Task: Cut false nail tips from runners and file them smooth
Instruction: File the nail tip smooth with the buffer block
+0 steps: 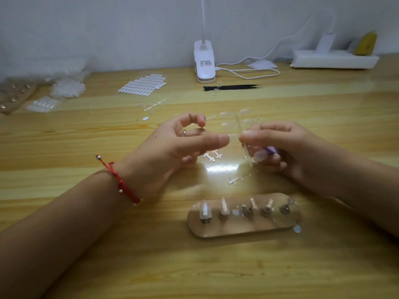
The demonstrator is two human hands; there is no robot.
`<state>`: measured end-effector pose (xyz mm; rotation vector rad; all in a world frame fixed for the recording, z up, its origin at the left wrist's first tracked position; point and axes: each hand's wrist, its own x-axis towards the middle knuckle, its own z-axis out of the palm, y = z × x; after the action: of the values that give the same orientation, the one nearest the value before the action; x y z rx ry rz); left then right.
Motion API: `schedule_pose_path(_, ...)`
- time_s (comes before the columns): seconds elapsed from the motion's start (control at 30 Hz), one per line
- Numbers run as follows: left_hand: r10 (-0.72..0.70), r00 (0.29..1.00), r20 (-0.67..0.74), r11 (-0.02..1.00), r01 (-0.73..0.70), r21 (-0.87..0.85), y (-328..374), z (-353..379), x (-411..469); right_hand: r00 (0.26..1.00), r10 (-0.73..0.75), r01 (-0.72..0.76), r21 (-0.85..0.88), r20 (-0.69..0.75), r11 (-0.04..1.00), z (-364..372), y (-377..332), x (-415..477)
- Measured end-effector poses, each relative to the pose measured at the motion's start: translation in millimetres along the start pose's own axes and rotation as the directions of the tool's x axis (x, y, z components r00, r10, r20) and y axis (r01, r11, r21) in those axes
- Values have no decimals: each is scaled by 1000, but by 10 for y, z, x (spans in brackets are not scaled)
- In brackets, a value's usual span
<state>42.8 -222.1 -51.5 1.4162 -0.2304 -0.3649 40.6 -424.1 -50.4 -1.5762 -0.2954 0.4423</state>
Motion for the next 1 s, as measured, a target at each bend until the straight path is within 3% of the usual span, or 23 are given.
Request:
schedule_pose_path(0.1, 108, 985, -134, 992, -98, 76, -20, 45, -21, 965, -131, 86, -197, -227, 977, 27, 42, 15)
schedule_pose_path(0.17, 166, 972, -166, 977, -140, 158, -42, 73, -39, 917, -277, 149, -399, -286, 905, 28, 70, 14)
schedule_pose_path(0.27, 245, 950, -191, 941, -186, 281, -50, 103, -69, 892, -386, 190, -580, -235, 792, 44, 103, 5)
schedule_pose_path(0.4, 327, 934, -142, 908, -269, 321, -13, 148, -119, 917, -338, 127, -648, -212, 751, 14, 82, -3)
schedule_pose_path(0.47, 325, 937, -127, 911, -274, 309, -17, 150, -120, 928, -258, 90, -510, -268, 855, -19, 37, 3)
schedule_pose_path(0.53, 312, 940, -135, 919, -263, 292, -35, 142, -111, 945, -108, 56, -173, -309, 983, -6, 0, 21)
schedule_pose_path(0.6, 300, 942, -152, 930, -253, 268, -57, 127, -98, 955, -14, 59, 143, -296, 988, 31, 3, 47)
schedule_pose_path(0.67, 288, 943, -164, 942, -248, 227, -78, 115, -83, 963, 16, 68, 303, -268, 951, 46, 14, 66)
schedule_pose_path(0.8, 273, 950, -149, 957, -252, 147, -101, 129, -71, 986, 2, 60, 363, -169, 930, -5, 52, 69)
schedule_pose_path(1.0, 319, 941, -115, 937, -295, 187, -136, 123, -70, 986, -104, 130, 212, -127, 969, 13, 113, 74)
